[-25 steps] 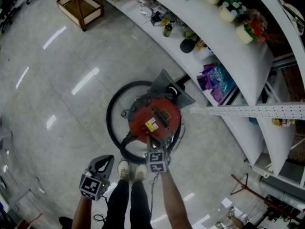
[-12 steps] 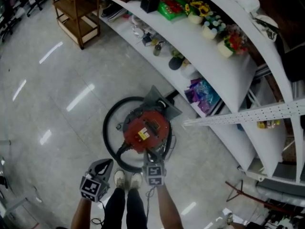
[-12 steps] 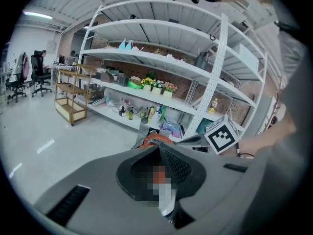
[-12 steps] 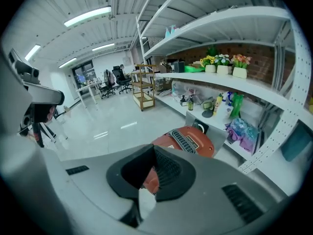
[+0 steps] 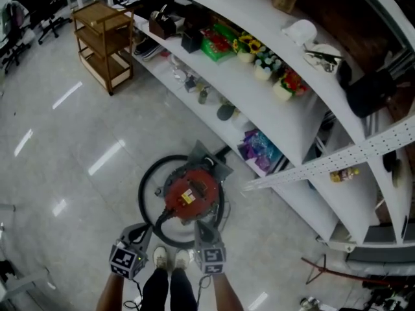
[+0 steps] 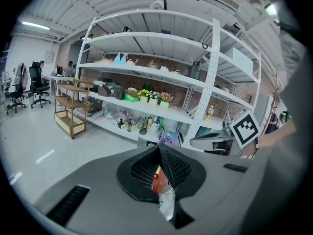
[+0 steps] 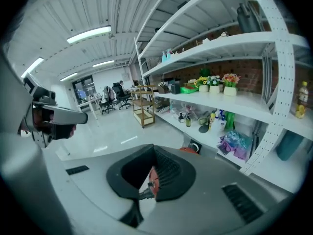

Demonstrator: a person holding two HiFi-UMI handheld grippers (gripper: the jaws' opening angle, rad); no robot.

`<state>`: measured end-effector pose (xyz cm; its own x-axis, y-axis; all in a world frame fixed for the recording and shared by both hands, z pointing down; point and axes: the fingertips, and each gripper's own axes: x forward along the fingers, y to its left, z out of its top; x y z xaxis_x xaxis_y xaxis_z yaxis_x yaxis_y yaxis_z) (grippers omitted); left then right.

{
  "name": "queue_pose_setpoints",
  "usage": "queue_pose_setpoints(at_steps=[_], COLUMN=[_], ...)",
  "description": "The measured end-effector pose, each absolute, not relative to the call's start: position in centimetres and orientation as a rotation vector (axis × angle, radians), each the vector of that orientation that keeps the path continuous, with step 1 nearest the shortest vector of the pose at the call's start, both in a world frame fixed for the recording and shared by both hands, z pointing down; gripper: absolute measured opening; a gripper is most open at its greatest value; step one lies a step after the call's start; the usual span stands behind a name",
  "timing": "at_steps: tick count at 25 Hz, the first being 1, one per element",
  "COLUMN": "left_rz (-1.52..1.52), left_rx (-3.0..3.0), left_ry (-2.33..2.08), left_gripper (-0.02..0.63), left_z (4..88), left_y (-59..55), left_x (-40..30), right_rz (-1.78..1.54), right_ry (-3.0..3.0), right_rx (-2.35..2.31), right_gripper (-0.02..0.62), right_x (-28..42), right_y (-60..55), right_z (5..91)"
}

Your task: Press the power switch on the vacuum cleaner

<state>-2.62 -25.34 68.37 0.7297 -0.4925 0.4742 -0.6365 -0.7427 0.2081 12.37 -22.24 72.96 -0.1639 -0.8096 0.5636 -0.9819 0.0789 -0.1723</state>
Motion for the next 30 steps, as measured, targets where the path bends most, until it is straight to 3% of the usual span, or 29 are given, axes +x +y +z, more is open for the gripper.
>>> queue_pose_setpoints(at_steps=[10, 30], left_rz=[0.511, 0.396], left_rx=[2.659, 2.818], left_ry=[-0.869, -0.851], left_gripper=[0.008, 0.008], left_z=[60.3, 46.1], left_y=[-23.9, -19.3], left_x=[-1.9, -1.8], right_rz=[0.68, 0.486], right_ry=[-2.111, -2.147], right_rx=[1.903, 2.075], right_gripper=[0.012, 0.012], right_x=[12.4, 12.3], right_y=[-19.9, -13.6], right_z=[61.4, 46.7])
